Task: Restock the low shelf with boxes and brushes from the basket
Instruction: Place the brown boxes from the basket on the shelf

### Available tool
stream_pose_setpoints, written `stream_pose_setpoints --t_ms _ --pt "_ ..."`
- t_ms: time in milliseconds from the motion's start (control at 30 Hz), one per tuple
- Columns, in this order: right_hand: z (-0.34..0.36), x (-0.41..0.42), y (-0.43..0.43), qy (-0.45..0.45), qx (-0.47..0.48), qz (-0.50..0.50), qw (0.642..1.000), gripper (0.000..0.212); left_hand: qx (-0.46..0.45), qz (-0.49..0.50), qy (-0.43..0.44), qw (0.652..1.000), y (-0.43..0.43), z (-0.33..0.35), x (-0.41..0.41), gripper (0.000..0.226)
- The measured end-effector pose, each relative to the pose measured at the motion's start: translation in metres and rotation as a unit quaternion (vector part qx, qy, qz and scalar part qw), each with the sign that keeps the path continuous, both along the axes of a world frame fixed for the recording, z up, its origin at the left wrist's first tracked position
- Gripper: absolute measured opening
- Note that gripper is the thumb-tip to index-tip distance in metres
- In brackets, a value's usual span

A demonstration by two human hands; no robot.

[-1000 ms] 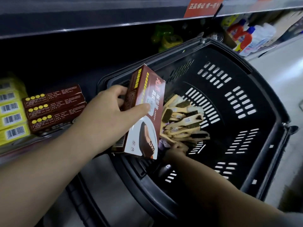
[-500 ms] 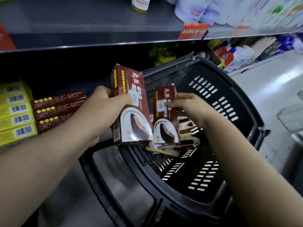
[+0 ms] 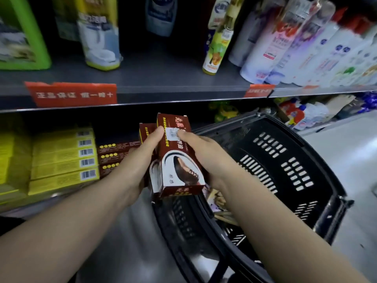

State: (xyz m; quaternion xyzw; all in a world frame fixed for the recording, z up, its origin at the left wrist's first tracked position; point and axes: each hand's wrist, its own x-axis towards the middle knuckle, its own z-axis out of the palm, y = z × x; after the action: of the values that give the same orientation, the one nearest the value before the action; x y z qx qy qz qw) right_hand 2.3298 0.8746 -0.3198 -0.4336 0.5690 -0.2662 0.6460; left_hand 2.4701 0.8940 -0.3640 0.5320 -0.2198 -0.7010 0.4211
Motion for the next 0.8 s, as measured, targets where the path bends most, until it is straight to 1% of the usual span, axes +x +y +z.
stream_pose_setpoints --t_ms 33,100,167,200,267,333,400,433,467,500,533,600,633,667,700,733,800 --pt "-0.001 0.007 0.0 -0.008 0.0 0.014 1.0 0.018 -0.002 -0.004 0.002 1.0 0.001 -0.001 0.009 0.046" --pt "-0.005 0.017 -0.001 -0.019 0.008 0.044 0.999 0.025 0.008 -0.025 0.0 1.0 0.003 -0.003 0.026 0.053" --pt "-0.01 0.028 -0.004 0.0 0.022 0.091 0.996 0.031 0.018 -0.023 -0.015 0.999 0.004 -0.01 0.043 0.057" --pt "-0.014 0.034 -0.007 0.011 0.03 0.111 0.993 0.031 0.027 -0.016 -0.024 0.999 0.004 -0.014 0.05 0.057" --pt "-0.023 0.049 -0.016 0.017 0.05 0.132 0.99 0.025 0.054 0.014 -0.029 0.998 0.003 -0.024 0.063 0.049" --pt "-0.033 0.067 -0.033 0.023 0.074 0.135 0.988 0.014 0.095 0.086 -0.04 0.991 -0.003 -0.036 0.074 0.041" --pt "-0.047 0.085 -0.058 0.046 0.077 0.124 0.988 0.019 0.128 0.15 -0.075 0.978 -0.01 -0.05 0.087 0.028" --pt "-0.056 0.094 -0.071 0.083 0.054 0.127 0.987 0.021 0.138 0.173 -0.091 0.971 -0.012 -0.057 0.094 0.024" --pt "-0.064 0.104 -0.086 0.145 0.011 0.143 0.979 0.022 0.147 0.19 -0.1 0.965 -0.015 -0.063 0.1 0.02" --pt "-0.074 0.113 -0.101 0.223 -0.047 0.176 0.957 0.023 0.154 0.203 -0.106 0.961 -0.017 -0.069 0.105 0.019" --pt "-0.084 0.121 -0.116 0.307 -0.107 0.221 0.92 0.025 0.16 0.213 -0.113 0.957 -0.02 -0.075 0.11 0.018" --pt "-0.103 0.135 -0.144 0.45 -0.198 0.31 0.814 0.038 0.164 0.226 -0.136 0.95 -0.023 -0.085 0.12 0.023" --pt "-0.113 0.14 -0.156 0.487 -0.229 0.342 0.77 0.043 0.164 0.231 -0.146 0.948 -0.024 -0.089 0.124 0.026" --pt "-0.124 0.144 -0.165 0.504 -0.257 0.364 0.74 0.046 0.166 0.235 -0.152 0.945 -0.025 -0.093 0.128 0.029" --pt "-0.135 0.147 -0.173 0.509 -0.278 0.375 0.723 0.046 0.172 0.238 -0.156 0.943 -0.025 -0.095 0.132 0.032" --pt "-0.145 0.15 -0.18 0.51 -0.288 0.38 0.716 0.045 0.177 0.238 -0.161 0.941 -0.025 -0.097 0.135 0.033" --pt "-0.164 0.154 -0.191 0.51 -0.274 0.395 0.713 0.046 0.186 0.235 -0.168 0.939 -0.027 -0.098 0.14 0.034"
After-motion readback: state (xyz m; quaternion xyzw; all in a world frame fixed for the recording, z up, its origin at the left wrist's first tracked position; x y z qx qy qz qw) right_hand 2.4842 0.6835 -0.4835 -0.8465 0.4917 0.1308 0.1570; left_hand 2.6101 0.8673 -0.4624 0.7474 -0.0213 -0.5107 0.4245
